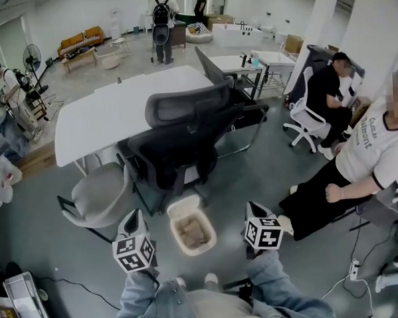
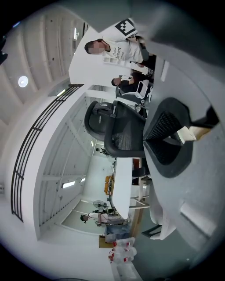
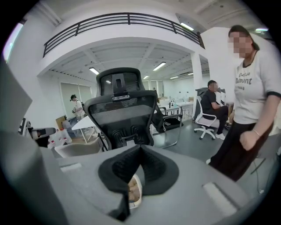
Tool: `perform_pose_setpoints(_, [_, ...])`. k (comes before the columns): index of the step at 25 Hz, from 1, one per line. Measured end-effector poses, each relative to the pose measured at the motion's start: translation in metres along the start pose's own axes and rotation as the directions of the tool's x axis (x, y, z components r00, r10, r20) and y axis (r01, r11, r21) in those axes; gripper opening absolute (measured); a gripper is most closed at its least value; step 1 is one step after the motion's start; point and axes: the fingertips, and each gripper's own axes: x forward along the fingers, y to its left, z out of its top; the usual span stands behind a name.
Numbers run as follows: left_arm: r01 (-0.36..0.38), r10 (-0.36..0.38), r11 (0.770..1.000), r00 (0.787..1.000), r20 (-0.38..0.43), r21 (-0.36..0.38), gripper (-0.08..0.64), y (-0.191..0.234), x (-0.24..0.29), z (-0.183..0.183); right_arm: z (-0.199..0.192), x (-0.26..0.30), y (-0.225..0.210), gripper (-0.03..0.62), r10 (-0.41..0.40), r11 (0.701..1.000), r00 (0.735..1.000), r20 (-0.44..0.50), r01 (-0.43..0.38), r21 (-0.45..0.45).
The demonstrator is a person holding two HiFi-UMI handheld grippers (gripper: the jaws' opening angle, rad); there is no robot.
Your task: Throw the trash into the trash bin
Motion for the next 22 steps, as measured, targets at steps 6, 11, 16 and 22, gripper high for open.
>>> perform_pose_setpoints(6, [0.009,-0.009,1.0,1.0,-0.007,0.001,0.009,-0.005,0.003,-0.002,-0.001,-0.002,-0.005,0.003,-0.006,1.0,1.0,0.001,0.006,0.012])
perform_pose_setpoints(11, [0.019,-0.019,1.0,1.0,-0.015,0.003,0.009,-0.009,0.001,-0.007,-0.003,-0.007,-0.007,0.003,-0.01,1.0,1.0,0.007,0.01,0.024])
perform_pose_setpoints(16, [0.026,-0.025,1.0,0.999,-0.019,0.008,0.009,-0.012,0.0,-0.009,-0.005,-0.011,-0.011,0.002,-0.022,0.999,1.0,0.008,0.022,0.034])
perform_pose_setpoints(22, [0.032,-0.032,0.999,0.999,-0.02,0.01,0.009,-0.014,-0.006,-0.009,-0.007,-0.02,-0.01,0.002,-0.023,0.999,1.0,0.008,0.023,0.032])
